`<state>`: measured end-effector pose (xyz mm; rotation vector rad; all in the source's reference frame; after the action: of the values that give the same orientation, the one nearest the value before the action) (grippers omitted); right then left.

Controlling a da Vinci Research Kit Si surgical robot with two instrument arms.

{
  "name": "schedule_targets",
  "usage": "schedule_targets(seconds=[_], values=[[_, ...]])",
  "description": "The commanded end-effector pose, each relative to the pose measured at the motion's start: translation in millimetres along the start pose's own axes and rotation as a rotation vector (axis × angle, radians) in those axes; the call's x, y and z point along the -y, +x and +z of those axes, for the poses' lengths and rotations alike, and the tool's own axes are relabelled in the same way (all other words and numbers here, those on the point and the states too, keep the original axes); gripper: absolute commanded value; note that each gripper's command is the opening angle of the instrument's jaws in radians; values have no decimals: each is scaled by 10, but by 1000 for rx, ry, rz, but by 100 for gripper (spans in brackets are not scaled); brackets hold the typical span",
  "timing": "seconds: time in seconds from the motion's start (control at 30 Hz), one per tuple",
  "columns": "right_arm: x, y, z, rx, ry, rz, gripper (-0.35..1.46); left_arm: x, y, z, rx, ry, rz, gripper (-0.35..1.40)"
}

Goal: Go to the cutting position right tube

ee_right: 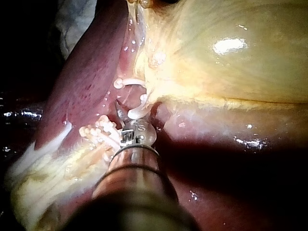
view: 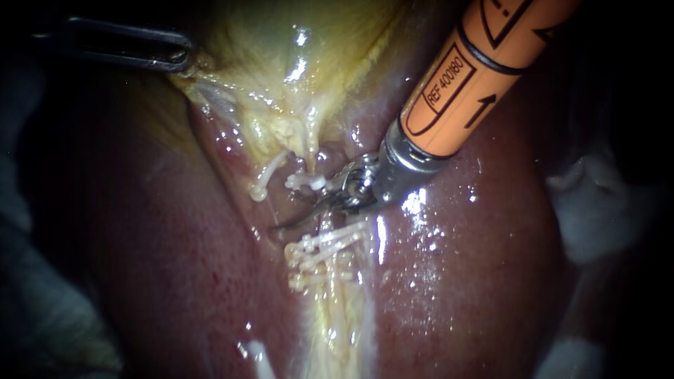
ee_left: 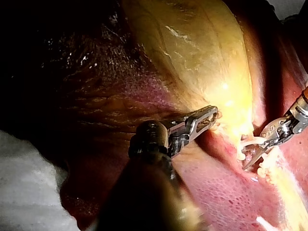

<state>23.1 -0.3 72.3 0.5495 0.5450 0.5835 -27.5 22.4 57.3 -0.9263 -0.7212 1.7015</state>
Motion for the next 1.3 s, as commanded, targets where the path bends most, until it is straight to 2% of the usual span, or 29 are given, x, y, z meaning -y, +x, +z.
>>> schedule_targets(seconds=[0.03,0.3,0.47,0.53,0.73,0.9,1.0,1.2,1.3], values=[[0,-1,-4,1,2,-1,139,0,0,0,0,0,0,-35],[3,-1,-42,2,21,6,137,0,0,0,0,0,0,-35],[3,-13,-52,22,50,-1,137,0,0,0,0,0,0,-35],[2,-17,-53,22,87,0,137,0,0,0,0,-1,0,-35],[1,-18,-54,-21,223,4,137,0,1,-1,1,-1,0,-35],[1,-16,-51,-81,343,1,137,0,1,-2,1,-1,0,-35],[1,-15,-46,-112,433,-28,137,0,1,-2,1,-1,0,-35],[4,-13,-36,-163,539,-79,132,0,1,-2,1,-1,0,-35],[5,-12,-33,-194,577,-134,130,0,1,-2,1,-1,0,-35]])
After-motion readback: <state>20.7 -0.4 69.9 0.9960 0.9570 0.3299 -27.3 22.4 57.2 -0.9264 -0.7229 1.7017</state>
